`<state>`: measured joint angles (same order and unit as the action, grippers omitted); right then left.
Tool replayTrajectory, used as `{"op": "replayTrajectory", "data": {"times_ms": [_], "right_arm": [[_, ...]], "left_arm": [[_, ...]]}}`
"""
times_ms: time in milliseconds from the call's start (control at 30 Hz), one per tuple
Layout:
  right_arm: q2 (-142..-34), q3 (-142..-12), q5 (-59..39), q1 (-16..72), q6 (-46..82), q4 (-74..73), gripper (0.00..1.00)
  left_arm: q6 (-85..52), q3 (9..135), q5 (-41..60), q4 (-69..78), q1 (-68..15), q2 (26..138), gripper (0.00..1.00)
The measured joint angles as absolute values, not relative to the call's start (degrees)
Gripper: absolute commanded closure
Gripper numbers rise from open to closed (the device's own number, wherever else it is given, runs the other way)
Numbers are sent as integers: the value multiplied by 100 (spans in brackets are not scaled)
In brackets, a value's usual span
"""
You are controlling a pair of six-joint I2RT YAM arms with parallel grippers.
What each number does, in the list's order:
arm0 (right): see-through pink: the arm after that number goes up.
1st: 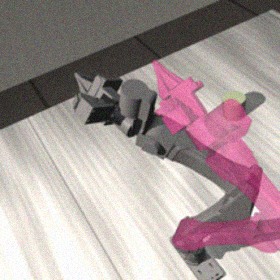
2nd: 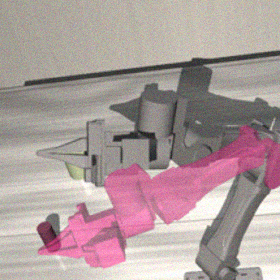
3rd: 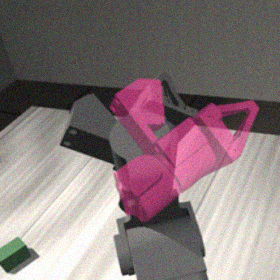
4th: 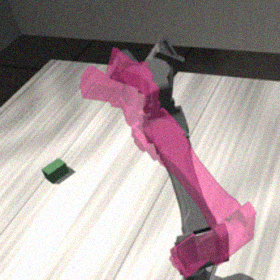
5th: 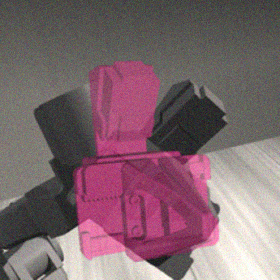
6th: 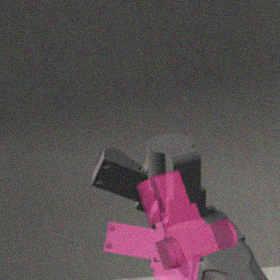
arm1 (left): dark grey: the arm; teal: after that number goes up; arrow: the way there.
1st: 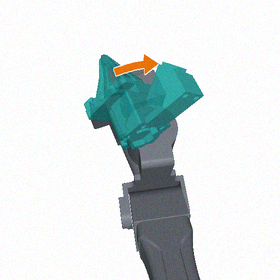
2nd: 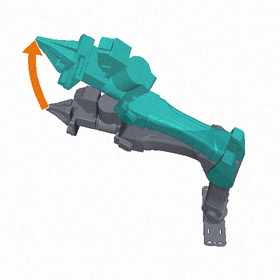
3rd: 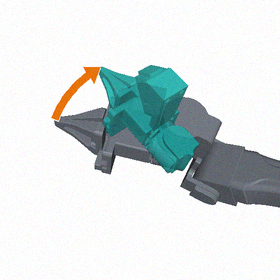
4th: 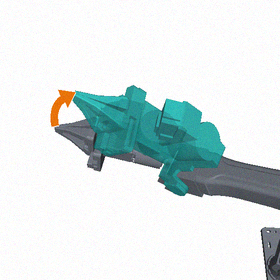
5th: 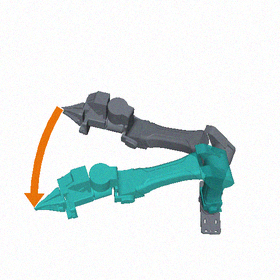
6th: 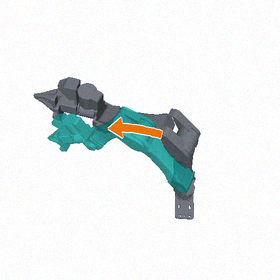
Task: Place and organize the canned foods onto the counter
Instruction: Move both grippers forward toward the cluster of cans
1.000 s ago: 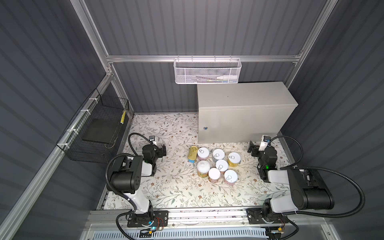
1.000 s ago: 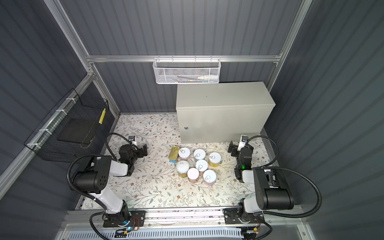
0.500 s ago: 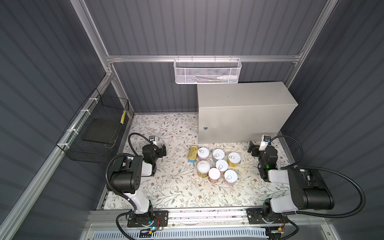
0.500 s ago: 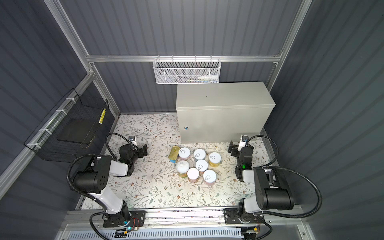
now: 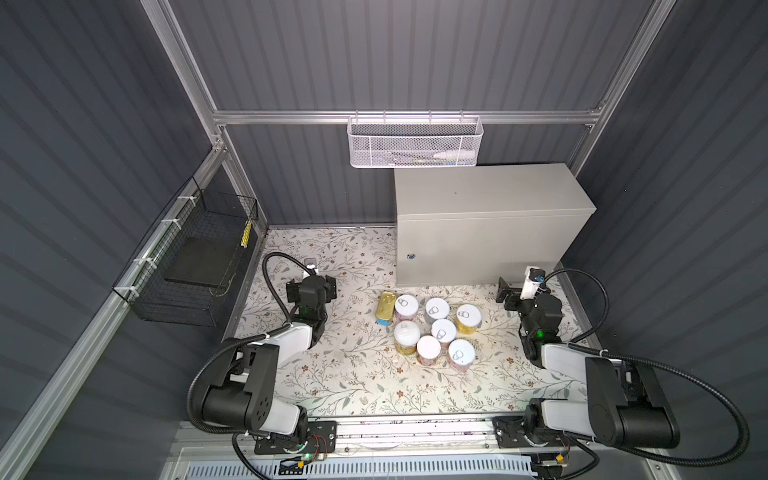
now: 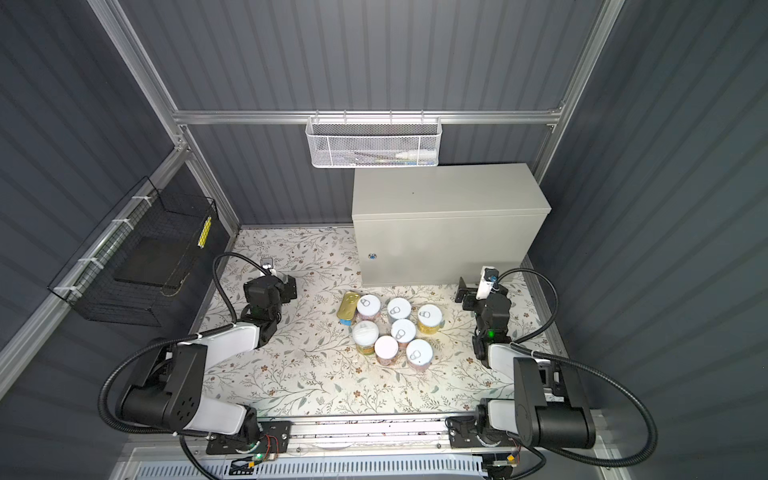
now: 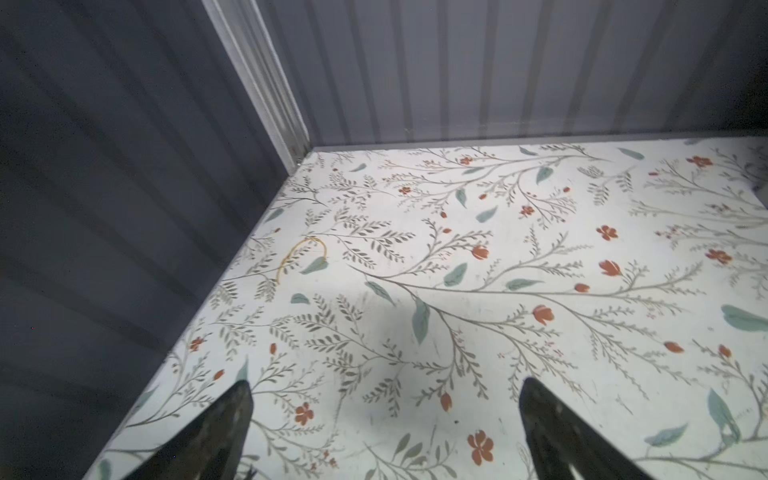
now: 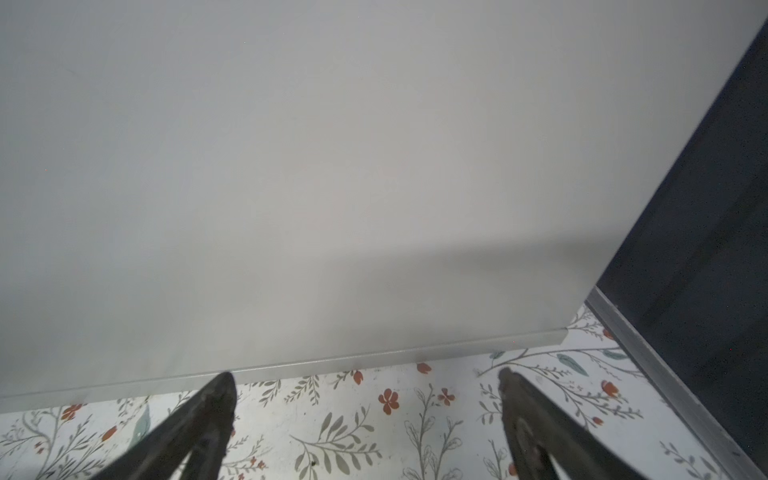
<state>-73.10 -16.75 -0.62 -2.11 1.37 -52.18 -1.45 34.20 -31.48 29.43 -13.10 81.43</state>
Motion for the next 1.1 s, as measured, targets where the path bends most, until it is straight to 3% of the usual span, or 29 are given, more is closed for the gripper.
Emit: {"op": "replayTrajectory", "data": {"times_ms": [233,400,567,933,1100], "right_arm": [[-5798,-2349,-338,-211,635,-3326,1],[-5002,-3223,-661,-211,1074,-1992,1],[-4278,-3269,-1039,-211,1522,-913,1],[-4023,-3306,-1619,-110,2060,624,1],[-3957,-3334,-1100,663,2016,1417,1]], "left_arm": [[-797,4344,-3487,1411,-1636,7373,0],[-1046,4733,-3671,534,-2373,6941,0],[-1131,5430,-3741,-408,-3028,6925,0],[-864,5651,-4268,-1085,-3212,6963,0],[-882,5651,-4390,-976,-3212,6993,0]]}}
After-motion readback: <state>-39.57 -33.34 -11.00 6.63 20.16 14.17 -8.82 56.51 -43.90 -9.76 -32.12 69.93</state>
